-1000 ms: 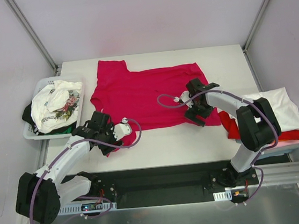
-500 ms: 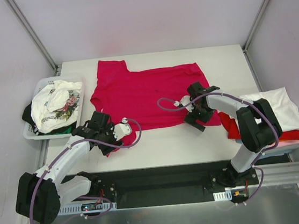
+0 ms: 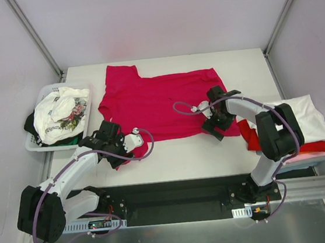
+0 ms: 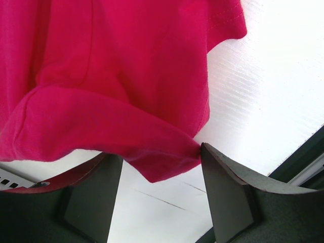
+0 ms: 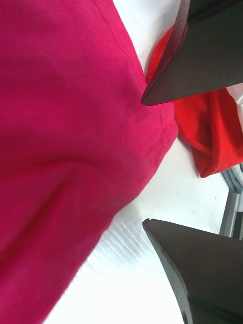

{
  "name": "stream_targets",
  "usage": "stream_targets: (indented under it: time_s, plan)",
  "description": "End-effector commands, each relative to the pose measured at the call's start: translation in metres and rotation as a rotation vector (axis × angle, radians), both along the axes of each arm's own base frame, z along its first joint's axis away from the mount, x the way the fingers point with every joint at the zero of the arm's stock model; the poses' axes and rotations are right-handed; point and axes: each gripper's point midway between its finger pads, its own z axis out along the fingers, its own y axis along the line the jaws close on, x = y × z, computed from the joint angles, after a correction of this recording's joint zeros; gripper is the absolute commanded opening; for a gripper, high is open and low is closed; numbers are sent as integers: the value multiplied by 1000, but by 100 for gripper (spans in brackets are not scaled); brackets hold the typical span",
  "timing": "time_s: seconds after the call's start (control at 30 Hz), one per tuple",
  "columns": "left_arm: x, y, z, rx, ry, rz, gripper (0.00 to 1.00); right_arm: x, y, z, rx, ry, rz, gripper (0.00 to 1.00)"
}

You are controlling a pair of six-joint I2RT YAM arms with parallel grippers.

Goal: Fold and stack the t-shirts
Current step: Grap the side of the flattened tshirt closest away from the robot with both arms

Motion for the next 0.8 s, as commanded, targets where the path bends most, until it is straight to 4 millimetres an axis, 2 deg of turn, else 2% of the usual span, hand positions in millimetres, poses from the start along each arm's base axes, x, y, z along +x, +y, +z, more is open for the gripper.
stream_targets:
  time_s: [0.0,0.57,0.77]
  plan:
    - [1,-8,4,-29,4,-8,62,8,-1,3,35,19,0,100]
    - [2,-12,-2,-45,27,-1,61,10,0,-6,86,94,-21,93]
    - [5,-16,-5,-53,40,-2,56,9,0,-7,83,98,-24,90]
